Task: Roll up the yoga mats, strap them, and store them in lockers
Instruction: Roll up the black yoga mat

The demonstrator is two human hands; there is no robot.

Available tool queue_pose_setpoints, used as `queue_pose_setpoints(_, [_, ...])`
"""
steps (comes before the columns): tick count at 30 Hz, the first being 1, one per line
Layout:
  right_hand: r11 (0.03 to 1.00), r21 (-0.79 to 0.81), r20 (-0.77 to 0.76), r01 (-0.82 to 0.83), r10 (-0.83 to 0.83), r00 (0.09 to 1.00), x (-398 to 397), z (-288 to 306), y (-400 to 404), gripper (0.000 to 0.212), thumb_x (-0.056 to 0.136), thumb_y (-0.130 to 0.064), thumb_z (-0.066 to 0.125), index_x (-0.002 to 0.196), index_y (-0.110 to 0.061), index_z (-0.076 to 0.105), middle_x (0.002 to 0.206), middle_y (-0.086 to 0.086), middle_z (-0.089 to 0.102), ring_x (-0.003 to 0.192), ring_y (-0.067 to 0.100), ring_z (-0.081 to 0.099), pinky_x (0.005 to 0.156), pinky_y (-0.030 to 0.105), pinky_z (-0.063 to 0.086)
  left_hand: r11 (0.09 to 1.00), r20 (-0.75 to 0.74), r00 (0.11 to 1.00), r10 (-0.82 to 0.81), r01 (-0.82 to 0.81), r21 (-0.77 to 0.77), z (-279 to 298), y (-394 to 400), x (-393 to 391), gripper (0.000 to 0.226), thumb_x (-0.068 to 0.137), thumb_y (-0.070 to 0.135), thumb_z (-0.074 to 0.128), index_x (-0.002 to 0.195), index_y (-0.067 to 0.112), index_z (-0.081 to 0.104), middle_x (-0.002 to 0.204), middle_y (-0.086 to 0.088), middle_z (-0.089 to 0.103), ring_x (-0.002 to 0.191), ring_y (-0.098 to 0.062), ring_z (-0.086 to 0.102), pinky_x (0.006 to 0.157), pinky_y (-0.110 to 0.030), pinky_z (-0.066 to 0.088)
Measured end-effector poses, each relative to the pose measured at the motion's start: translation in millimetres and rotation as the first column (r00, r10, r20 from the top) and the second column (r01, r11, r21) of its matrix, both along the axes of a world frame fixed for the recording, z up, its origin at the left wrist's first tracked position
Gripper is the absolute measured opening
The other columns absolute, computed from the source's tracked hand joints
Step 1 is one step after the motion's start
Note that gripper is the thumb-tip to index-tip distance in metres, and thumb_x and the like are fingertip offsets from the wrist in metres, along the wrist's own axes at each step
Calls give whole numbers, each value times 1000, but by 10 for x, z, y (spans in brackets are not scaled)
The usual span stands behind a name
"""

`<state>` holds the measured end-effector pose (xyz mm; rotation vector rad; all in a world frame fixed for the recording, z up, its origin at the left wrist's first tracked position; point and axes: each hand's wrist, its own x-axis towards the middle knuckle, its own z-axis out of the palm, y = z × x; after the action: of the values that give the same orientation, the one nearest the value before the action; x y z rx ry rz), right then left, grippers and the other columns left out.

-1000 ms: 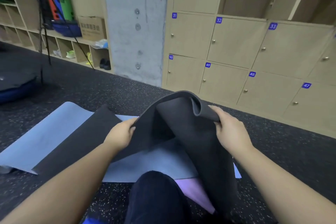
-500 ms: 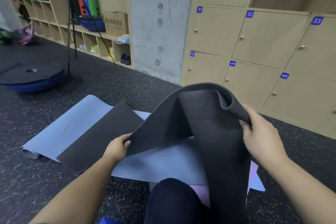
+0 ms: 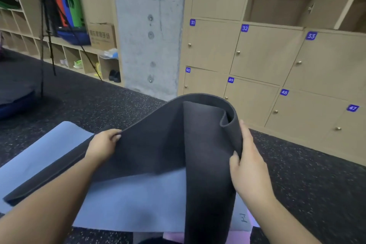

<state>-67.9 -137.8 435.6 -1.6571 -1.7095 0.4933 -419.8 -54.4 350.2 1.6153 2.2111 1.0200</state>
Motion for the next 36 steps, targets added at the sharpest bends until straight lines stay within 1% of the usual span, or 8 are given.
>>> queue_pose_setpoints(4, [999, -47, -80, -11, 7, 997, 89, -65, 206, 84, 92, 1, 37, 143, -56, 3, 151, -21, 24, 87, 9, 47, 73, 26, 37, 983, -119, 993, 19, 3, 184, 515, 457, 495, 23, 97, 10, 51, 109, 11, 70, 111, -14, 68, 104, -36, 59, 83, -37, 42])
queue_pose_setpoints(7, [995, -94, -46, -15, 11, 999, 204, -219, 313, 87, 90, 3, 36, 139, -61, 2, 154, -21, 13, 105, 6, 48, 73, 14, 33, 937, -180, 983, -18, 79, 341, 854, 846, 1008, 23, 96, 8, 51, 109, 7, 70, 107, -20, 68, 99, -39, 60, 80, -37, 44])
queue_pose_setpoints(12, [978, -202, -115, -43, 20, 993, 416, -721, 362, 85, 88, 4, 37, 116, -69, 3, 142, -11, 30, 108, 4, 51, 78, 6, 37, 865, -211, 962, -172, 250, 435, 1036, 1334, 2105, 22, 93, 5, 54, 102, 9, 74, 90, -21, 70, 85, -39, 63, 75, -35, 48])
queue_pose_setpoints(17, [958, -288, -278, 15, -98, 956, 637, -1078, 326, 76, 90, 6, 39, 127, -58, 21, 137, -3, 31, 133, 10, 37, 108, 20, 29, 781, -189, 818, -544, 575, 244, 442, 1363, 3379, 21, 93, 8, 52, 94, 9, 73, 79, -12, 67, 73, -25, 57, 69, -31, 47])
queue_pose_setpoints(22, [903, -408, -256, 137, -257, 932, 1235, -1263, 152, 78, 91, 6, 38, 146, -45, 15, 145, 7, 28, 116, 12, 44, 81, 2, 32, 534, -129, 530, -838, 845, -1, -167, 1075, 4141, 26, 99, 15, 49, 113, 15, 70, 112, -5, 69, 106, -25, 57, 91, -34, 43])
queue_pose_setpoints(28, [859, -458, -145, 227, -325, 935, 1564, -1419, -55, 86, 87, 7, 36, 144, -51, 7, 154, 16, 15, 132, 24, 39, 86, 19, 35, 499, -207, 483, -850, 866, -28, -180, 888, 4240, 42, 98, 1, 45, 137, 13, 51, 152, -4, 36, 145, -15, 21, 110, -12, 5])
queue_pose_setpoints(32, [877, -429, -113, 214, -288, 951, 1475, -1354, -154, 86, 87, 9, 34, 148, -46, 8, 158, 15, 3, 143, 25, 23, 98, 23, 32, 531, -152, 514, -844, 840, -110, -96, 736, 4073, 48, 99, 9, 45, 147, 16, 37, 158, -1, 21, 145, -15, 18, 112, -18, 10])
queue_pose_setpoints(36, [881, -423, -77, 211, -267, 961, 1353, -1263, -246, 84, 89, 8, 33, 146, -50, 10, 159, 11, -1, 125, 25, 49, 78, 20, 36, 556, -153, 535, -831, 804, -209, -138, 524, 3730, 55, 98, 11, 48, 150, 16, 30, 160, 1, 15, 146, -15, 17, 114, -22, 13])
